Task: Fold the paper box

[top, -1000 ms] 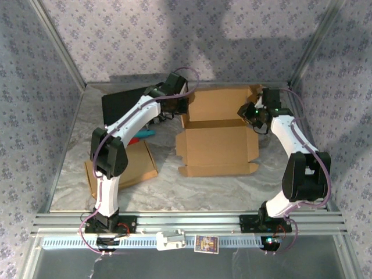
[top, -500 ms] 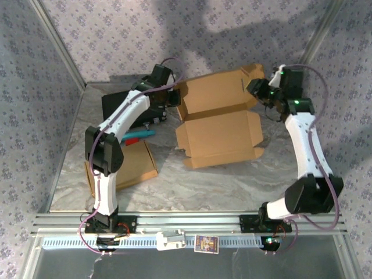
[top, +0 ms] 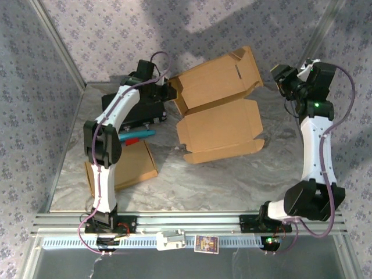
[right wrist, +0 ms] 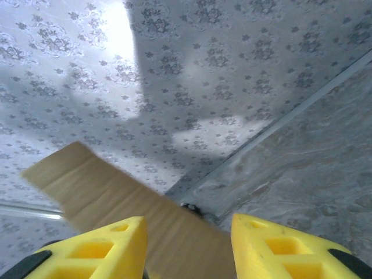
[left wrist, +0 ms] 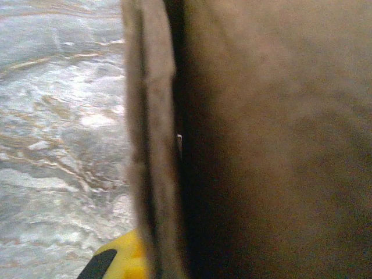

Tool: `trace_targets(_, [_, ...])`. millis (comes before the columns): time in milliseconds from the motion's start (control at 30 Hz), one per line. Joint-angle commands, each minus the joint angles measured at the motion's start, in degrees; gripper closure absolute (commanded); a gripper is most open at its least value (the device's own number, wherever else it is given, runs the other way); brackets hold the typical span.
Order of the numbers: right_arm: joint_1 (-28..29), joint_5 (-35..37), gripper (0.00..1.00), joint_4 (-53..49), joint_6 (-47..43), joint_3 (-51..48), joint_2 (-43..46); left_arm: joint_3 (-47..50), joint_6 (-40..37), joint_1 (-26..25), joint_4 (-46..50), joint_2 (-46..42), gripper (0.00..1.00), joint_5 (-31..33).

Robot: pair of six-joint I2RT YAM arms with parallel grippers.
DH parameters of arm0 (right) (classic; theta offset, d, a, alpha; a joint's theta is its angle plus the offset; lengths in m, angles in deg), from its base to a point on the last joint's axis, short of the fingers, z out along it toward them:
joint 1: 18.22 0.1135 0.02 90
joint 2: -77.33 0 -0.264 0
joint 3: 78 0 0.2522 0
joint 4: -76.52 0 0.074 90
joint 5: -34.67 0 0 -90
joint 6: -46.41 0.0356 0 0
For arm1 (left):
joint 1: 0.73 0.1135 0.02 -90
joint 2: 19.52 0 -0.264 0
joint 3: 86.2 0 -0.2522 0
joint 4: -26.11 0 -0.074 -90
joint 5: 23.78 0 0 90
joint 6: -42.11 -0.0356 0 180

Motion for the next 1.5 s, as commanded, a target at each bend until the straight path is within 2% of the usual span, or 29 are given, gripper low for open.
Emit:
trace_targets(0, [-0.2, -8.2, 0.52, 3.17, 2.19, 2.7, -2.48, -2.95, -0.76, 0.5, -3.16, 1.63, 1.0, -11.55])
trace_targets(100, [0.63, -10.32, 0.51, 4.27, 1.44, 2.89, -2.23, -2.46, 0.03, 0.62, -4.61, 2.29, 1.0, -14.65])
trace_targets(267, [3.7, -13.5, 0.48, 7.25, -0.92, 4.89, -2.04, -1.72, 0.85, 0.62, -4.97, 3.2, 1.0, -14.67])
trace_targets(633, [7.74, -13.0, 0.48, 0.23, -7.95, 7.33, -3.39, -2.09, 0.76, 0.44, -3.88, 3.8, 1.0, -12.93])
trace_targets(1000, [11.44, -1.21, 0.49, -15.5, -22.58, 12.16, -3.79, -3.22, 0.65, -0.68, -3.01, 3.75, 1.0, -10.96])
trace_targets(1233, [14.28, 4.41, 0.49, -19.71, -26.28, 13.34, -4.18, -3.55, 0.24, -1.45, -2.12, 3.54, 1.0, -10.08])
trace_targets(1467, [18.4, 17.33, 0.5, -26.46, -31.6, 17.42, -5.38, -3.65, -0.37, -2.09, -0.89, 2.42, 1.0, -8.08])
